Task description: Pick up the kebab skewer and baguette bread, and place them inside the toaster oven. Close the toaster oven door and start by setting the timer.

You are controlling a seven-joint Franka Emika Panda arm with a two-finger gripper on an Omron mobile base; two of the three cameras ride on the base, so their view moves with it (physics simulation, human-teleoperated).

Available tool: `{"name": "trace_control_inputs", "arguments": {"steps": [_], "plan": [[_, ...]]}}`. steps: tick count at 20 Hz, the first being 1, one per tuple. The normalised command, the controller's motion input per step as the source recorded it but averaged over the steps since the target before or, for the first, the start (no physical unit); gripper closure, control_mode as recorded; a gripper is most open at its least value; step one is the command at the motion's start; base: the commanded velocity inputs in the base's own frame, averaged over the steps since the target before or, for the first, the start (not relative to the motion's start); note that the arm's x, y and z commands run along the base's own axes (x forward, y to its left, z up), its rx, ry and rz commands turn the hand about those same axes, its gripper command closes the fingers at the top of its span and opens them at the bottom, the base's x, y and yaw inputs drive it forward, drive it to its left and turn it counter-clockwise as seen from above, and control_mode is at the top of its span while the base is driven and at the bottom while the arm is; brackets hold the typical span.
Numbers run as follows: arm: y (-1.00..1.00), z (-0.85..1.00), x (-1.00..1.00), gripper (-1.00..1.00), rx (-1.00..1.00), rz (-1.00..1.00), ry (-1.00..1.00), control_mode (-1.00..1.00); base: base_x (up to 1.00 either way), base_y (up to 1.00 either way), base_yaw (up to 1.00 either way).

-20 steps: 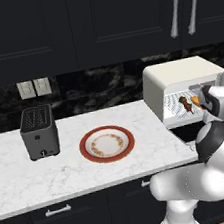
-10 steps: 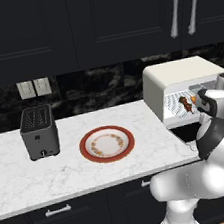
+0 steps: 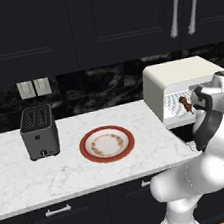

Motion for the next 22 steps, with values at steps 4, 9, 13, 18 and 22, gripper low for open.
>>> {"name": "trace_control_inputs", "arguments": {"steps": [4, 9, 13, 18, 22], "plan": [[0.03, 0.00, 0.24, -1.00, 0.00, 0.00, -0.04, -1.00, 0.00, 0.00, 0.00], [0.04, 0.00, 0.25, -1.00, 0.00, 0.00, -0.05, -1.00, 0.00, 0.00, 0.00], [0.01, 0.00, 0.23, -1.00, 0.00, 0.00, -0.06, -1.00, 0.00, 0.00, 0.00], [0.04, 0.00, 0.30, -1.00, 0.01, 0.00, -0.06, -1.00, 0.00, 0.00, 0.00], [0.05, 0.03, 0.36, -1.00, 0.00, 0.00, -0.08, -1.00, 0.00, 0.00, 0.00]]}}
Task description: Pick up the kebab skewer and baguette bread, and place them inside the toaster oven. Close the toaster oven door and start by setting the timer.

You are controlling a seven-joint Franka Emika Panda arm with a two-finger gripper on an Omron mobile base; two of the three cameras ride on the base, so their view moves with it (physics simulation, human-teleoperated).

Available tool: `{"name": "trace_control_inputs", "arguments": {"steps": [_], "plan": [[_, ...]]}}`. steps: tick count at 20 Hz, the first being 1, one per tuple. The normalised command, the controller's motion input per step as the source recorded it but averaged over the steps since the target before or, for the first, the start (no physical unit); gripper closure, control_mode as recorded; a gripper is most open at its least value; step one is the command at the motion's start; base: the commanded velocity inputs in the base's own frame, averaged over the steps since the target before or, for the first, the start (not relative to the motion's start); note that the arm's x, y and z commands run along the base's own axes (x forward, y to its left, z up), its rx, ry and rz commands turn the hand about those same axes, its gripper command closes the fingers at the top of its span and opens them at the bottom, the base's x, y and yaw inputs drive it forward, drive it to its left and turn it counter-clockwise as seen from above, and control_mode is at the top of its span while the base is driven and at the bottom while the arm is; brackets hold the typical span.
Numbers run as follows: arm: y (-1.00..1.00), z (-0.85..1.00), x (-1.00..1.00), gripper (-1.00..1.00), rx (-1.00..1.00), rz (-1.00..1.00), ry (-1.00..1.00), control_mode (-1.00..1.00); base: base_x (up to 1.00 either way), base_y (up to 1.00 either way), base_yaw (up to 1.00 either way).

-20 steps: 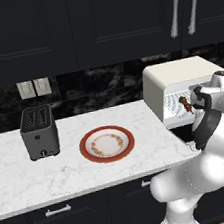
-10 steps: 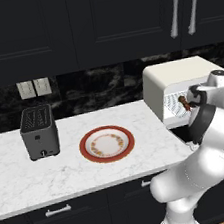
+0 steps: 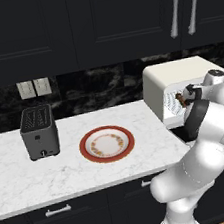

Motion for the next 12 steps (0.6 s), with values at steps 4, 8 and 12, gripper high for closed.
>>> {"name": "trace_control_inputs", "arguments": {"steps": [4, 8, 12], "plan": [[0.03, 0.01, 0.35, -1.00, 0.00, 0.00, -0.06, -1.00, 0.00, 0.00, 0.00], [0.02, 0.02, 0.39, -1.00, 0.00, 0.00, -0.05, -1.00, 0.00, 0.00, 0.00], [0.02, 0.00, 0.28, -1.00, 0.00, 0.00, -0.04, -1.00, 0.00, 0.00, 0.00]]}}
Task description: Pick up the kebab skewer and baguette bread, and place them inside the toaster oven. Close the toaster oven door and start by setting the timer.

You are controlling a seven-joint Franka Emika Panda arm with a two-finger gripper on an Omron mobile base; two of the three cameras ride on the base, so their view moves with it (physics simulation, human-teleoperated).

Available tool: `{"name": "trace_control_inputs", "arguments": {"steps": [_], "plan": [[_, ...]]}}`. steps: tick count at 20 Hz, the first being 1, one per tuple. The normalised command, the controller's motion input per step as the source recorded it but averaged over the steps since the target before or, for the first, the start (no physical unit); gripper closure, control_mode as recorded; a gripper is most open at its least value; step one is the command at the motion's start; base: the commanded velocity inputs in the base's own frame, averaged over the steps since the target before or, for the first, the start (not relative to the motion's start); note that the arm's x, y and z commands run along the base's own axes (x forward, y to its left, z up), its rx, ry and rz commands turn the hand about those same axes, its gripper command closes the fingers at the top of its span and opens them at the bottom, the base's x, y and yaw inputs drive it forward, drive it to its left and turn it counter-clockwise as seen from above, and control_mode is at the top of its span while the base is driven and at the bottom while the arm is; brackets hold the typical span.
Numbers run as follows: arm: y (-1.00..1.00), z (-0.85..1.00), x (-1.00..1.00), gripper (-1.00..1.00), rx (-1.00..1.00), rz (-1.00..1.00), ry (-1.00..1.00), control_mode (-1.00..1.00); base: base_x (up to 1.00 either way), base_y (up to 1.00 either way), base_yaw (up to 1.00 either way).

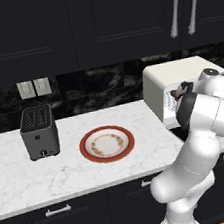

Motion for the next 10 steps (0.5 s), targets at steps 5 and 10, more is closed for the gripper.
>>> {"name": "trace_control_inputs", "arguments": {"steps": [5, 10], "plan": [[0.03, 0.00, 0.34, -1.00, 0.00, 0.00, -0.03, -1.00, 0.00, 0.00, 0.00], [0.15, 0.00, 0.32, -1.00, 0.02, -0.04, -0.04, -1.00, 0.00, 0.00, 0.00]]}}
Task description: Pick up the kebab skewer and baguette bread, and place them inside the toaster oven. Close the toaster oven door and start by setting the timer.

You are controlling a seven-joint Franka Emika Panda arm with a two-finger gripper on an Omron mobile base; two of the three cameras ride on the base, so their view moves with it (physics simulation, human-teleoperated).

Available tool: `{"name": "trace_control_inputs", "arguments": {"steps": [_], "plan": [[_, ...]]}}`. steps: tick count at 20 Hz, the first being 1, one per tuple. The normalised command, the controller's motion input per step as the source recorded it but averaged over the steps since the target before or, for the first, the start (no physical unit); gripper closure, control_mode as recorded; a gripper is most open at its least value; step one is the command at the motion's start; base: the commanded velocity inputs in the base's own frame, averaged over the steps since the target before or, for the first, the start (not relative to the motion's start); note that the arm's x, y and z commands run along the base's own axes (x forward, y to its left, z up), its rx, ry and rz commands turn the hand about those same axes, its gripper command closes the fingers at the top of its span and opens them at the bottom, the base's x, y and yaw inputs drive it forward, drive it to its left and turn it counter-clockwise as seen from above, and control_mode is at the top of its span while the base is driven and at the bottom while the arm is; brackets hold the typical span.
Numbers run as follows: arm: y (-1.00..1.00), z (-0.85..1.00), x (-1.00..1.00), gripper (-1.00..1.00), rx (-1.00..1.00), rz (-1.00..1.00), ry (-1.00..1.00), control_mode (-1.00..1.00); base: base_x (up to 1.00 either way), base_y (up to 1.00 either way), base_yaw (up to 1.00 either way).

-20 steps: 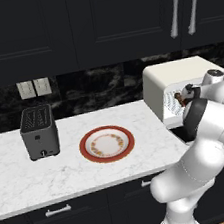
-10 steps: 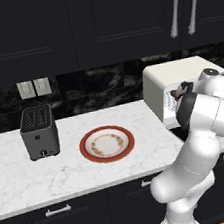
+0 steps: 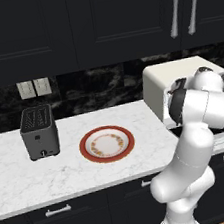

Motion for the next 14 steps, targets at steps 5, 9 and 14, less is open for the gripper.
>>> {"name": "trace_control_inputs", "arguments": {"steps": [5, 9, 14], "plan": [[0.11, 0.00, 0.08, -1.00, 0.04, -0.06, -0.02, -1.00, 0.00, 0.00, 0.00], [0.04, 0.00, -0.28, -1.00, 0.02, -0.06, 0.00, -1.00, 0.00, 0.00, 0.00], [0.00, 0.28, -0.74, -1.00, 0.00, -0.03, 0.00, -1.00, 0.00, 0.00, 0.00]]}}
